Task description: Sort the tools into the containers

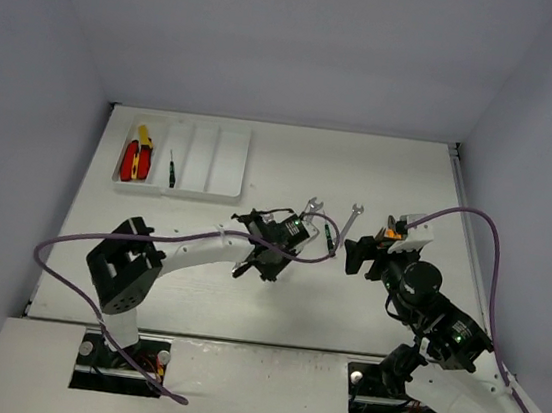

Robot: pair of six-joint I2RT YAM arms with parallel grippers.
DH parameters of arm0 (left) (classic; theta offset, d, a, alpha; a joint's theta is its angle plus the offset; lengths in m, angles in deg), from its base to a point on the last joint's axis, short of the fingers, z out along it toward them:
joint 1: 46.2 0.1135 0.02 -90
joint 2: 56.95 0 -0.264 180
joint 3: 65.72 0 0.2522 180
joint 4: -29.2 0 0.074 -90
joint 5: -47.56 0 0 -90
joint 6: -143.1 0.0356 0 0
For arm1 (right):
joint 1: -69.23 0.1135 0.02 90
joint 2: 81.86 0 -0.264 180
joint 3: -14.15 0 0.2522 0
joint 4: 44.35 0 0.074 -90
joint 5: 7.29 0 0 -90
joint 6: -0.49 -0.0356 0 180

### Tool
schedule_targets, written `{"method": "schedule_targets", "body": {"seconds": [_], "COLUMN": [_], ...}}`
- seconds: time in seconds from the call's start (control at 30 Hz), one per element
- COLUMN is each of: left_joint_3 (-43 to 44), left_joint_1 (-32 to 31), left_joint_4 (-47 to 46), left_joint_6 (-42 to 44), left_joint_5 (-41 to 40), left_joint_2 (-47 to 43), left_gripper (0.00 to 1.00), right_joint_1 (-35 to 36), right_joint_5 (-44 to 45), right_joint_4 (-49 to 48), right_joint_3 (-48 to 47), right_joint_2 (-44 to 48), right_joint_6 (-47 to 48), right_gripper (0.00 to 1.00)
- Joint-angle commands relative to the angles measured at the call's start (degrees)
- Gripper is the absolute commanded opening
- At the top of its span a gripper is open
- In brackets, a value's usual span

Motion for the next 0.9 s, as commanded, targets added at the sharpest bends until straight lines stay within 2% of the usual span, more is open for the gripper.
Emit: {"method": "schedule_targets", "body": {"seconds": [0.0, 0.17, 0.37, 0.6, 0.8, 0.87], "left_joint_3": [4.5, 8.5, 18.3, 28.4, 33.7, 35.3], "left_joint_1": [7.2, 23.2, 39.1, 50.3, 53.9, 54.4], "left_joint_4": [1.2, 1.2, 1.1, 1.7, 3.5, 3.5], "left_joint_6": [-3.3, -5.5, -5.1, -3.0, -0.1, 1.7], "left_joint_5": [-4.7, -7.8, -6.9, -5.8, -7.5, -9.0], "left_joint_2": [-7.9, -8.0, 0.0, 12.6, 18.7, 20.6], "left_gripper": [0.07, 0.06, 0.07, 0.08, 0.19, 0.25], "right_joint_1": [-0.3, -0.2, -0.3, -0.2, -0.2, -0.2], "right_joint_5": [2.3, 2.2, 1.7, 1.2, 1.3, 1.3], "right_joint_4": [-2.6, -2.5, -2.5, -2.4, -2.3, -2.3], "right_joint_3": [-2.7, -2.6, -2.1, -1.8, -1.5, -1.5], "right_joint_2": [-0.5, -1.0, -1.7, -0.9, -0.6, -0.6], "right_joint_6": [-0.3, -0.2, -0.4, -0.4, -0.5, -0.5], "right_gripper": [0.81, 0.81, 0.82, 0.82, 0.82, 0.82]}}
